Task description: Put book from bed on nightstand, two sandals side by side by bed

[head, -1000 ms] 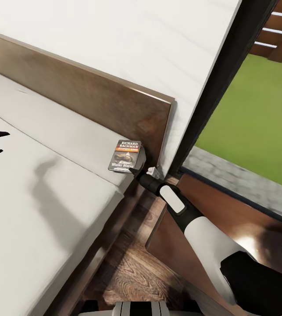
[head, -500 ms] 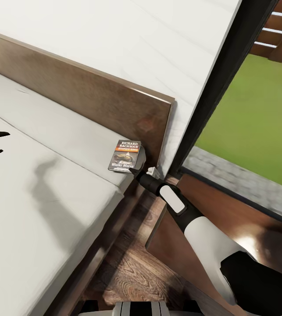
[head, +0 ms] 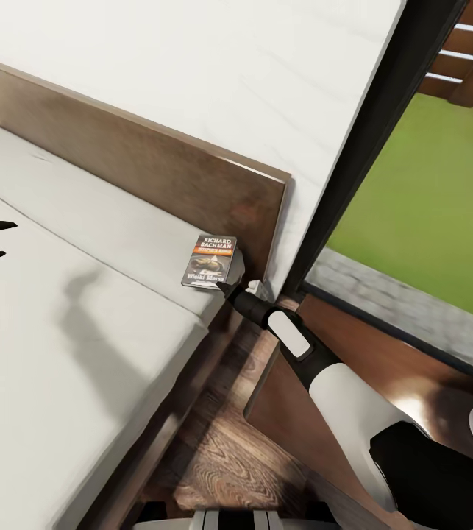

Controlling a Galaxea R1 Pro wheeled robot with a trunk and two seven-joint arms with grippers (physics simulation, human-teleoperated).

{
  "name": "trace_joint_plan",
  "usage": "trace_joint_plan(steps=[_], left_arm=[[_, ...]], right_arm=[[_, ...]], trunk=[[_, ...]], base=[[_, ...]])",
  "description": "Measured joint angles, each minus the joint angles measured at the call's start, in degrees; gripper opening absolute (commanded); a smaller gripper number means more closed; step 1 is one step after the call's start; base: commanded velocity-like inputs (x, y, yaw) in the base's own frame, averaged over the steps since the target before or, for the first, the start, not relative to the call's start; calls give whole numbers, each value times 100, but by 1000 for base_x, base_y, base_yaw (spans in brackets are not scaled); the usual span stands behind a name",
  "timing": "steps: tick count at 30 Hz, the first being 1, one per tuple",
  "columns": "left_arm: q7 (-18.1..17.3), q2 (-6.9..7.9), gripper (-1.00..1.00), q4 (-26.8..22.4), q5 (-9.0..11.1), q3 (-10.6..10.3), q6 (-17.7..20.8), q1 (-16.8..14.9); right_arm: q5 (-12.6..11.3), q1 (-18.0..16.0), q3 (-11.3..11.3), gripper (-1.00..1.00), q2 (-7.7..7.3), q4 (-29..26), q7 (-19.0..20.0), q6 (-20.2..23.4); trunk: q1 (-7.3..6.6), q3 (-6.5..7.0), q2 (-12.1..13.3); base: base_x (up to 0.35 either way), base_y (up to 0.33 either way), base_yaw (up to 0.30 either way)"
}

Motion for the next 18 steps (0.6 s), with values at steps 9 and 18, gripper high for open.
trace_joint_plan(steps=[9, 18], left_arm=[[-1, 24, 100, 42, -31, -19, 6, 0], [-27, 122, 100, 100, -310, -45, 8, 5]], right_arm=[[0, 0, -3, -100, 0, 0, 3, 5], [1, 0, -6, -100, 0, 0, -2, 7]], trunk=[[-198, 162, 361], [-395, 323, 722]], base=[[0, 0, 0], [0, 0, 0]])
